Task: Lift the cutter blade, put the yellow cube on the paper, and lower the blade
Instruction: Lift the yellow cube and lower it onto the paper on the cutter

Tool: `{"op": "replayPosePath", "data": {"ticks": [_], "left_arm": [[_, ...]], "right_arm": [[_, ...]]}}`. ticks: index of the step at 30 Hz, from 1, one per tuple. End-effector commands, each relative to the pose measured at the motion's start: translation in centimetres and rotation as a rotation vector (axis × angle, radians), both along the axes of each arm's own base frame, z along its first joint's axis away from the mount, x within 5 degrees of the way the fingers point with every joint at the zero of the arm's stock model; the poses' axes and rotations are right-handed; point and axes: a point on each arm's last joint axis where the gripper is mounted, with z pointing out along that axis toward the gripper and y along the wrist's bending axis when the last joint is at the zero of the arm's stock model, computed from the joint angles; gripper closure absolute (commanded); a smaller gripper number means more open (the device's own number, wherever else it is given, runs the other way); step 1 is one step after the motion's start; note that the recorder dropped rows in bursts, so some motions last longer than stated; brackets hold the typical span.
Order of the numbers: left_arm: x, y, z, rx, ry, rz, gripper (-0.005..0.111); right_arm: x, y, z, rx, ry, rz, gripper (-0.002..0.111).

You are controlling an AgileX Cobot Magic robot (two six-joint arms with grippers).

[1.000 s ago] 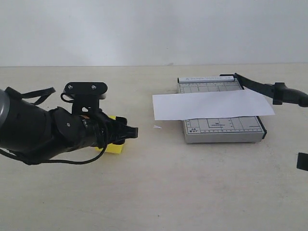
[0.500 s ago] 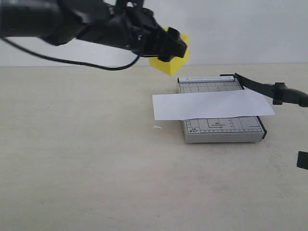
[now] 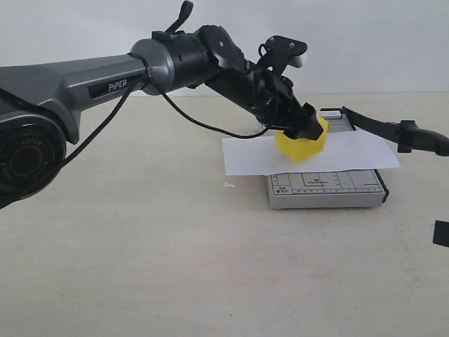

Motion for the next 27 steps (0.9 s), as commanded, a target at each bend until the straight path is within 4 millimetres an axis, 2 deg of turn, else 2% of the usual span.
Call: {"op": "replayPosePath", "data": {"ticks": [1, 14, 22, 27], "left_arm": [[-0.2, -0.3, 0.1, 0.003, -0.020, -0.025, 0.102], [0.0, -0.3, -0.1, 0.000, -0.042, -0.027, 0.102], [0.2, -0.4, -1.2, 0.007, -0.038, -0.015, 0.102], [0.2, -0.5, -1.7, 0.013, -0.031, -0.016, 0.089]], "right_arm": [[0.1, 0.0, 0.1, -0.003, -0.012, 0.004, 0.108], [0.1, 0.0, 0.1, -0.003, -0.012, 0.004, 0.108], [0.1, 0.0, 0.1, -0.003, -0.012, 0.004, 0.108], [0.1, 0.0, 0.1, -0.003, -0.012, 0.004, 0.108]]}}
